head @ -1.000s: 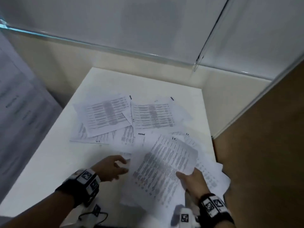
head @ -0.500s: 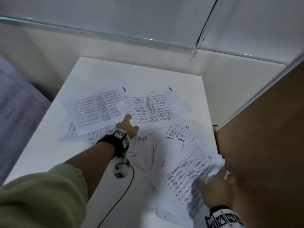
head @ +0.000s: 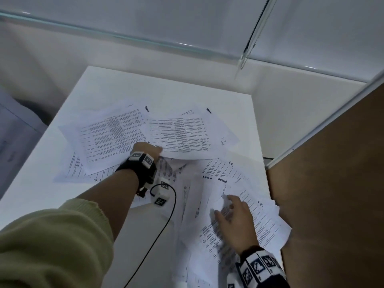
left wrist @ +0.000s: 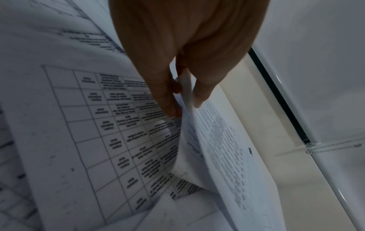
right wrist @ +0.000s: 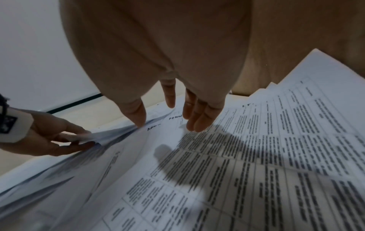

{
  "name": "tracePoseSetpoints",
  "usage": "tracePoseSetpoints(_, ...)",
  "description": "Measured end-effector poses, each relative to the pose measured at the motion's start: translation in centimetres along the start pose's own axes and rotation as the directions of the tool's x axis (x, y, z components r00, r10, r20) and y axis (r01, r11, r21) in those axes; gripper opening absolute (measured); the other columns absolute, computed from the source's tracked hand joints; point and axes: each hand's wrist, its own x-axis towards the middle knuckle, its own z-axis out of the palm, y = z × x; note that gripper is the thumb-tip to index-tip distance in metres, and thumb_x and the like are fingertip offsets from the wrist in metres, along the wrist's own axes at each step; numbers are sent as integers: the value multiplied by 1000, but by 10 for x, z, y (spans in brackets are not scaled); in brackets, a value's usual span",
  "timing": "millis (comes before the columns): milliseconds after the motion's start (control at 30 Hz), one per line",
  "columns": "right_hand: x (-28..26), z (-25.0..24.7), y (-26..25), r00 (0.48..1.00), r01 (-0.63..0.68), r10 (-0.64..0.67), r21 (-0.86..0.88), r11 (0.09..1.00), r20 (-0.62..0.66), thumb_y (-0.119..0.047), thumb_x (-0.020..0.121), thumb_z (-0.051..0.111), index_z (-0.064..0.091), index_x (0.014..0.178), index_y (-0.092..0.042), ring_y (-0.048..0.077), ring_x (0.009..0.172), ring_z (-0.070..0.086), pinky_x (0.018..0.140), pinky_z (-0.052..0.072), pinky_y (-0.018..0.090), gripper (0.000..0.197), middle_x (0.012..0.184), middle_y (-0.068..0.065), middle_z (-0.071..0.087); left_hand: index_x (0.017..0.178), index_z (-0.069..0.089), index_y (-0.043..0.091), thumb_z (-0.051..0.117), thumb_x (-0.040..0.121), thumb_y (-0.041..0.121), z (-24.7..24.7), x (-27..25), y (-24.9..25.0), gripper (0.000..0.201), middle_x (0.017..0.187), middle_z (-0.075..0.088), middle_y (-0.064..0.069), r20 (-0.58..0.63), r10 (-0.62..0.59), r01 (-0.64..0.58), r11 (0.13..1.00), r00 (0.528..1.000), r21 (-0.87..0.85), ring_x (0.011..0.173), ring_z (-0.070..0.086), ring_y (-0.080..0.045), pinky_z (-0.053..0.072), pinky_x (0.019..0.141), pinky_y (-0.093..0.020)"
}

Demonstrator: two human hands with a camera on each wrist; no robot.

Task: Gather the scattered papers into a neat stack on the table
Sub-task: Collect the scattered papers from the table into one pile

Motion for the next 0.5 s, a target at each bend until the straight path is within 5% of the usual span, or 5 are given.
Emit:
tracePoseSetpoints(133, 0, 9, 4, 997, -74, 72, 47, 996, 32, -41, 88, 69, 54, 132, -27, 15, 107, 57, 93, 50, 32, 49, 118, -1, 54, 101, 75, 8, 75, 76, 19, 3, -15, -1, 27, 109, 74, -14, -14, 48, -50, 990, 999, -131, 105, 69, -34, 57, 91, -40)
tracePoseSetpoints(300, 3, -1, -1, 987, -142, 156, 281, 949, -29, -29, 88, 72, 68, 106, -24, 10, 88, 67, 65, 47, 12, 18, 103, 2, 69, 119, 70, 14, 69, 82, 12, 7, -17, 18, 38, 130, 66, -10, 65, 101, -73, 937, 993, -342, 106, 65, -26, 54, 99, -45)
tracePoseSetpoints(400, 10, -20, -7, 974, -201, 227, 427, 882, -9, -30, 88, 72, 72, 97, -20, 20, 92, 70, 81, 58, 32, 13, 100, 5, 73, 138, 56, 9, 64, 91, 27, -11, -24, 21, 51, 154, 45, -2, 76, 234, -210, 948, 969, -238, 143, 39, -15, 31, 117, -26)
tracePoseSetpoints(433, 13, -24, -10, 966, -236, 257, 481, 844, 23, -31, 88, 72, 72, 97, -17, 24, 92, 70, 87, 58, 41, 17, 101, 9, 74, 137, 57, 6, 61, 91, 34, -18, -34, 21, 55, 152, 47, -4, 80, 259, -237, 947, 962, -217, 147, 34, -16, 23, 115, -19)
tracePoseSetpoints(500, 18, -28, -16, 934, -340, 320, 681, 649, 161, -29, 93, 67, 67, 108, -6, 32, 94, 68, 92, 55, 50, 27, 112, 18, 73, 132, 60, -1, 49, 86, 50, -29, -58, 24, 70, 132, 64, -12, 161, 280, -175, 863, 946, -474, 145, 39, -26, 24, 105, -7)
